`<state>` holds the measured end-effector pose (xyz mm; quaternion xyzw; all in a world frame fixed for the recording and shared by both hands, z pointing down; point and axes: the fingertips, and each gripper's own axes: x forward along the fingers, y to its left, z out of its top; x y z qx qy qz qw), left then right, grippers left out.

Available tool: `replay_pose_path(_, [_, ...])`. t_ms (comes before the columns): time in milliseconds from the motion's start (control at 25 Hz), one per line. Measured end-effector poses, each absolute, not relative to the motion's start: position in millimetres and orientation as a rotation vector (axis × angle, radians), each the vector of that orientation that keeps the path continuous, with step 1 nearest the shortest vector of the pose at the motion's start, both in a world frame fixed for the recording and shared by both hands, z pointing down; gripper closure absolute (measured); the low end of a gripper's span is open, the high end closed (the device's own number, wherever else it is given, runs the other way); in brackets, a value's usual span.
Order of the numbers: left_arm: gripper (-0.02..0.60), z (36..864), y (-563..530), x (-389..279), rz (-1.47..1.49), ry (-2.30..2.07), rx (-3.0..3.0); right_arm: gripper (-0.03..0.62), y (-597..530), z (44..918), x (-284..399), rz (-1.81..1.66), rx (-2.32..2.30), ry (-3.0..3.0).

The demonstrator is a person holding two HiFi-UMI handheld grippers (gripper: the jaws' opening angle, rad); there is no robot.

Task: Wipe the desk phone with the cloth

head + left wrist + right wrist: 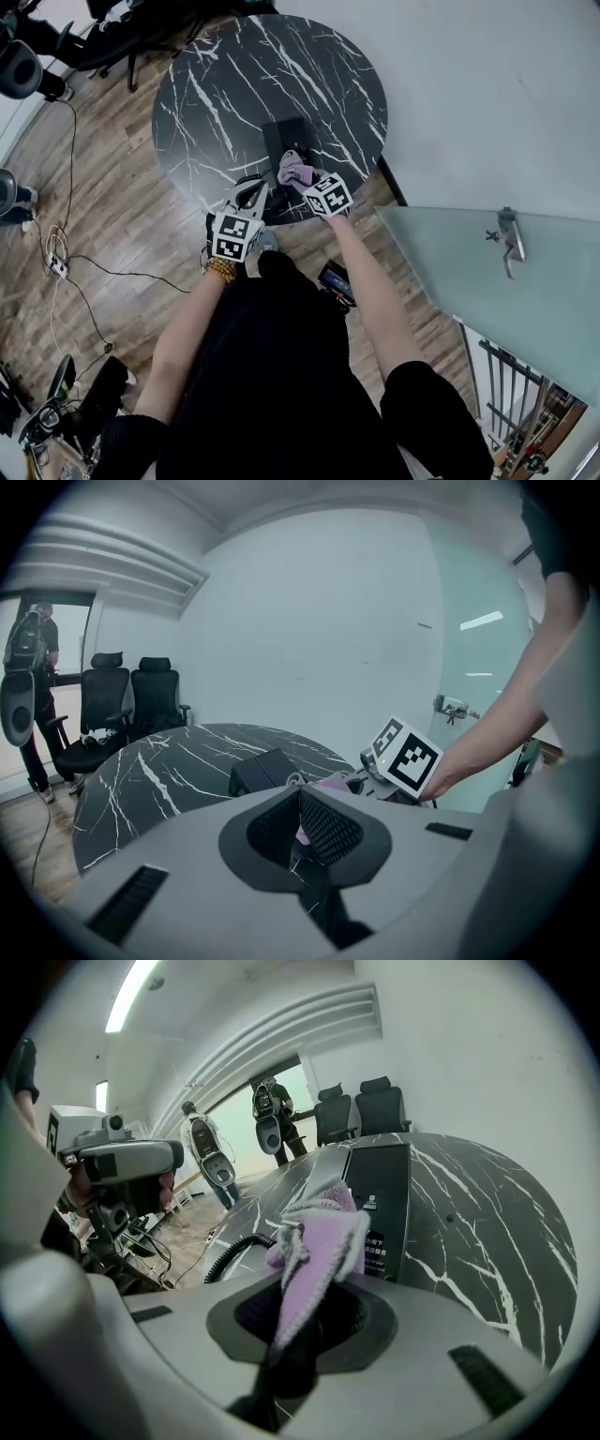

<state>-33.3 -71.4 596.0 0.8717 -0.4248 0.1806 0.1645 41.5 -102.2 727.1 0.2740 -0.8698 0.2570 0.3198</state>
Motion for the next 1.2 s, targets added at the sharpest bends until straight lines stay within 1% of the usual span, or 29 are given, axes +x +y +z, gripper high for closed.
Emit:
replay_pose_path(440, [0.568,599.1,-73.7,-28.6,0.526,-1.179,2.491,0.514,-95.5,729.0,43.1,0.702,0.705,-2.283])
replay_pose_path(640, [0.568,598.2,-74.5,-31.9,0.526,-1.182,2.488,0.514,-92.0,713.2,44.2,0.808,0.645,-2.356])
replay_pose_path(1040, [0.568,599.1,-83.0,-44.1,0.498,-1.221,2.453,0.513,-161.1,639.5,46.4,0.629,0.74,-2.507])
replay_pose_path(1200, [0.568,598.8,-84.8,-45.8,0.496,-1.222,2.442,0.514,-191.2,626.0,44.5,0.574,0.791,-2.509])
